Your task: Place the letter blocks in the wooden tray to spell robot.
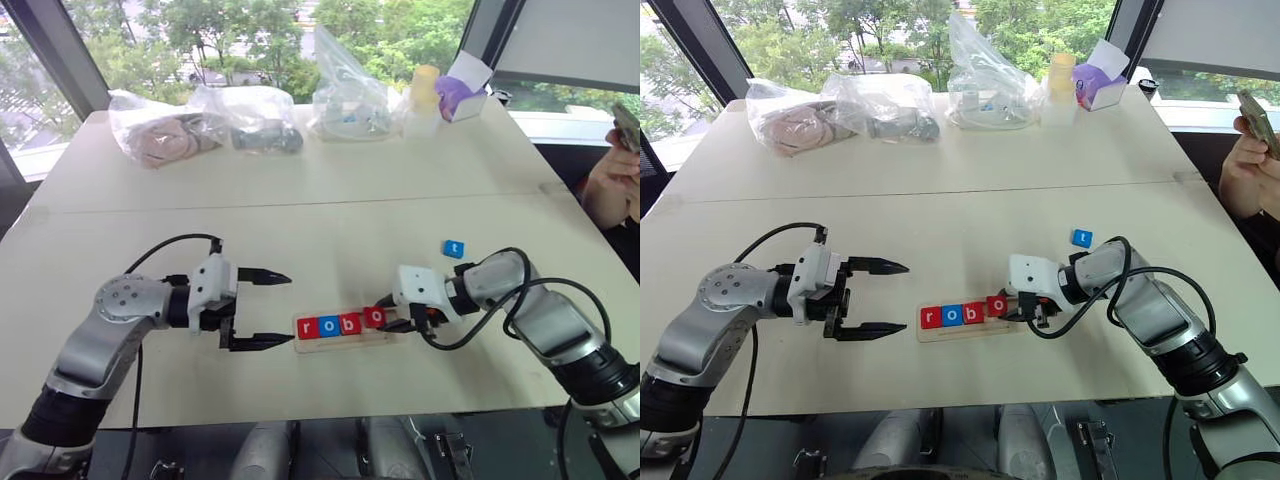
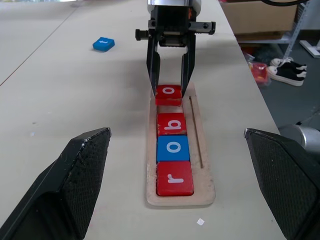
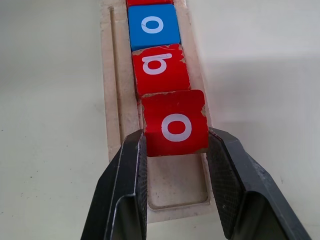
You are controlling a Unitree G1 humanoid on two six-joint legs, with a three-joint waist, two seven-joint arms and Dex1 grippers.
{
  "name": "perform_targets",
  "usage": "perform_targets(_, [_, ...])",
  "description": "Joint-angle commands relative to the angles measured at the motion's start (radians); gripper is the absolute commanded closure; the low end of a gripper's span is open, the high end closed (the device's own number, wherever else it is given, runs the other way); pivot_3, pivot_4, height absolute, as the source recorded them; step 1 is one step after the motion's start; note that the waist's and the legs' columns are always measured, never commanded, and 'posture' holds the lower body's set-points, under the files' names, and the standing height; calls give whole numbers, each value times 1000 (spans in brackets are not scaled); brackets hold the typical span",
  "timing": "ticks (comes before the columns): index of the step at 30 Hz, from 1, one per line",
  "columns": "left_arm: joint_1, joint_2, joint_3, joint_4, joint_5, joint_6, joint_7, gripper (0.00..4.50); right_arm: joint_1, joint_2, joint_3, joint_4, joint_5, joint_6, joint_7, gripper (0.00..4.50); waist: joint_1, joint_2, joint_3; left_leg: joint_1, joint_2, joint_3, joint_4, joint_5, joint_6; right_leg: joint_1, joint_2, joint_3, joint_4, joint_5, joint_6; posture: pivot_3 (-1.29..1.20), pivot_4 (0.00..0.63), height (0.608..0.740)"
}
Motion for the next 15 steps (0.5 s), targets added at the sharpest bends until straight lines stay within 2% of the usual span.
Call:
perform_targets(1, [2,-4,8,-32,-12,6,12,0,-14,1,-3,-33,-2,2,-3,3384,0,0,0,0,0,0,0,0,0,0,0,0,0,0,0,0,150,740])
perform_targets(5, [-2,-8,6,-38,-14,14,20,0,-13,2,5,-36,-6,3,-5,3384,0,0,0,0,0,0,0,0,0,0,0,0,0,0,0,0,150,740])
perform_targets(7, [-3,-9,6,-39,-14,16,22,0,-14,5,7,-42,-2,9,-5,2244,0,0,0,0,0,0,0,0,0,0,0,0,0,0,0,0,150,740])
perform_targets(8, [-3,-9,6,-39,-14,16,22,0,-15,5,7,-47,0,13,-4,2039,0,0,0,0,0,0,0,0,0,0,0,0,0,0,0,0,150,740])
perform_targets(12, [-5,-10,6,-41,-15,20,24,0,-18,7,3,-61,11,30,0,245,0,0,0,0,0,0,0,0,0,0,0,0,0,0,0,0,150,740])
perform_targets(15, [-6,-11,7,-40,-14,20,25,0,-23,4,-12,-70,22,41,-2,112,0,0,0,0,0,0,0,0,0,0,0,0,0,0,0,0,150,740])
